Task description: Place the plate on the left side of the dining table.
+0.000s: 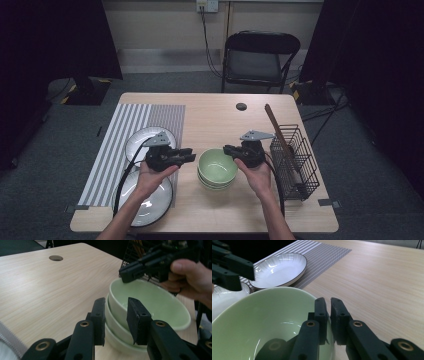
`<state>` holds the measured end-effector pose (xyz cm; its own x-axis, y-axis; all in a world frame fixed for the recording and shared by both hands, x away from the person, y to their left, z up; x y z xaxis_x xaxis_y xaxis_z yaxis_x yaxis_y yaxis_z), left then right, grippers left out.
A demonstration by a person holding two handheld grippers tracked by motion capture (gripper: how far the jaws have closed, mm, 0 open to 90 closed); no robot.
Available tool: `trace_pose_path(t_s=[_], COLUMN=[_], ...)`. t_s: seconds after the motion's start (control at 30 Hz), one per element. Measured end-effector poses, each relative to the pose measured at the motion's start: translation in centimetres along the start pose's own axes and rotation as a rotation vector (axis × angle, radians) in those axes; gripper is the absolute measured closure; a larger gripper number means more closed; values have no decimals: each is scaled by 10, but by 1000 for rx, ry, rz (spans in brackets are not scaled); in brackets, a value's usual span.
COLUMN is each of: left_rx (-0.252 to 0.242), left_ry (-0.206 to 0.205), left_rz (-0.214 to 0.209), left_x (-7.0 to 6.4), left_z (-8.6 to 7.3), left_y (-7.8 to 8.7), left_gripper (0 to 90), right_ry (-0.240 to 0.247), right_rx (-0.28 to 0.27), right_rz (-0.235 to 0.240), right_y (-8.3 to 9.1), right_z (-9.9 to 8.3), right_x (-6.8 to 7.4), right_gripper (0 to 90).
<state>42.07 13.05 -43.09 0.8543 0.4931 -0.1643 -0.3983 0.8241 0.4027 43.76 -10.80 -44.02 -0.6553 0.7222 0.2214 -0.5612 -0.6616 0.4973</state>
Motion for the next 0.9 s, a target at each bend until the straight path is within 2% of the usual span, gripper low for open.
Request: trace_pose_path(t_s=[0.13,0.17,0.2,0.3,0.33,0.37,0.43,0.5,0.67,0.9], left_rx=[22,31,22,7,3,10,33,31,44,38], left_ry=[-13,-21,-12,14,-2,-1,-30,-17,-22,9], left_rz=[-2,3,-6,-37,-41,-38,-17,-35,-51,-70], left_x=[-3,-2,-1,2,3,3,5,6,8,10], left_z=[4,5,5,4,5,5,7,8,9,10], left_y=[-19,-21,-24,-26,-25,-26,-27,-29,-33,-37], left_gripper=[689,712,741,792,803,814,827,825,840,843], right_ry=[-14,-21,-22,-29,-32,-31,-18,-5,-40,-75], right_rx=[-11,-15,-19,-46,-49,-51,-32,-30,-40,-50], right_rz=[15,21,23,27,30,32,25,12,57,78], right_y=[1,1,1,1,0,-1,-4,-6,-5,-5], right_z=[1,2,2,4,4,4,3,2,4,3], right_x=[-1,-2,-2,-2,-2,-1,1,3,-1,-4], right_gripper=[866,875,883,900,900,890,832,823,854,857])
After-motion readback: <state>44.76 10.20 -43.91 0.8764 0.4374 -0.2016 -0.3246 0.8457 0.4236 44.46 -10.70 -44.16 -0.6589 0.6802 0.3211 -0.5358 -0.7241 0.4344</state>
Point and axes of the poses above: each handheld gripper's, and its own axes: y roughly backward along the jaws, z roughly out of its top, x roughly to its left, the point moved 4 cm from there along -y, roughly forward along the jaws, and after that the axes turned 4 degrees about -y, right-handed, at the moved point
